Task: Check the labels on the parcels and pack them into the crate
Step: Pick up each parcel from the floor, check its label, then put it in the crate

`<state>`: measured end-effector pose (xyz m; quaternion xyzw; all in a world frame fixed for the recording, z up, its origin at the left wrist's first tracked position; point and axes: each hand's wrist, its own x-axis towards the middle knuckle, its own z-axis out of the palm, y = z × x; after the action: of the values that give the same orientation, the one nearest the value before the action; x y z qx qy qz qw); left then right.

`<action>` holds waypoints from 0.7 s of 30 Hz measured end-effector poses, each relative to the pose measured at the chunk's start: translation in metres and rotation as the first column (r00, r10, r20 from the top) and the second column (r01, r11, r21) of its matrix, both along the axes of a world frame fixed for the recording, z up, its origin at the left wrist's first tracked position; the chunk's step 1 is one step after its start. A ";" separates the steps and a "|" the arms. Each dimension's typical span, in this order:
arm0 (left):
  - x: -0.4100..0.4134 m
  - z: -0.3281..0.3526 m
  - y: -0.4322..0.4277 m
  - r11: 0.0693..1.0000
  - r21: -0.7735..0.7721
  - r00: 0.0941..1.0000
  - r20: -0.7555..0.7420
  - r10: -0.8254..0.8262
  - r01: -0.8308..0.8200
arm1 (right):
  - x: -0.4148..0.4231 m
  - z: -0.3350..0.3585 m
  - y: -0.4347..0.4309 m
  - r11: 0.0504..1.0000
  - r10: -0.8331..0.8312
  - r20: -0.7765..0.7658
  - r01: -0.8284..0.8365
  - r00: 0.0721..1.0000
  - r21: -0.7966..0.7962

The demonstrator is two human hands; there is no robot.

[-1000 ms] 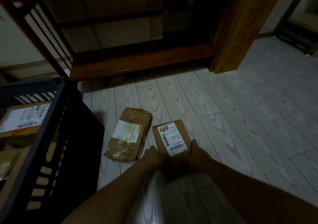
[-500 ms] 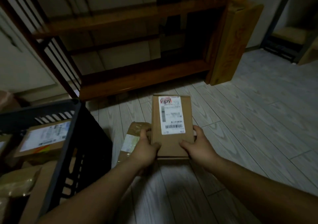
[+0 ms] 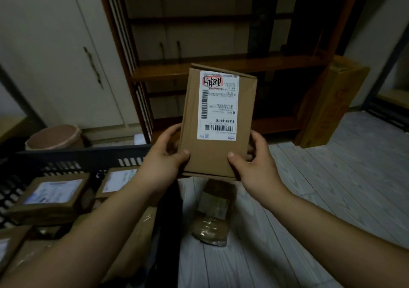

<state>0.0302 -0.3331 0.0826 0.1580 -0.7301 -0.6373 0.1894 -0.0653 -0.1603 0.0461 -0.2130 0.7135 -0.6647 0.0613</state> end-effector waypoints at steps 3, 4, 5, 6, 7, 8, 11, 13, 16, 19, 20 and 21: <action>0.018 0.017 -0.021 1.000 0.017 1.000 0.000 0.010 -0.010 | 0.007 0.034 -0.022 0.999 0.025 -0.065 -0.022 0.998 0.049; 0.024 0.021 -0.027 1.000 0.028 1.000 0.011 -0.001 0.001 | 0.005 0.049 -0.031 0.999 0.021 -0.081 -0.017 0.996 0.049; 0.029 0.025 -0.033 1.000 0.023 0.999 0.036 -0.019 0.018 | 0.001 0.064 -0.040 0.999 -0.003 -0.078 0.005 0.997 0.033; 0.033 0.029 -0.038 0.999 0.008 0.997 0.065 -0.044 0.043 | -0.004 0.081 -0.048 0.999 -0.041 -0.053 0.042 0.998 0.009; 0.038 0.033 -0.042 0.998 0.005 0.994 0.085 -0.067 0.067 | -0.008 0.096 -0.054 0.997 -0.080 -0.015 0.080 0.997 -0.013; 0.041 0.035 -0.047 0.997 0.008 0.993 0.091 -0.080 0.080 | -0.010 0.107 -0.059 0.994 -0.104 0.025 0.104 0.994 -0.027; 0.048 0.040 -0.062 0.999 -0.004 0.999 0.037 0.033 -0.033 | -0.008 0.107 -0.059 0.989 -0.108 0.081 0.115 0.991 -0.089; 0.050 0.040 -0.072 0.980 0.112 0.986 -0.019 0.166 -0.163 | -0.003 0.095 -0.055 0.968 -0.135 0.134 0.159 0.982 -0.191; 0.052 0.041 -0.079 0.941 0.314 0.992 0.016 0.125 -0.124 | -0.001 0.082 -0.055 0.902 -0.164 0.298 0.265 0.940 -0.342; 0.053 0.042 -0.074 0.971 0.232 0.993 0.118 0.025 -0.052 | 0.002 0.075 -0.058 0.904 -0.122 0.343 0.248 0.931 -0.350; 0.053 0.043 -0.074 0.973 0.216 0.992 0.108 0.058 -0.081 | 0.004 0.073 -0.058 0.922 -0.098 0.315 0.205 0.944 -0.329; 0.054 0.044 -0.076 0.971 0.206 0.991 0.083 0.102 -0.117 | 0.006 0.071 -0.059 0.941 -0.073 0.273 0.157 0.959 -0.300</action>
<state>0.0839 -0.4089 0.1267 0.2402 -0.6549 -0.6935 0.1802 -0.0596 -0.2191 0.1173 -0.0894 0.5939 -0.7956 0.0790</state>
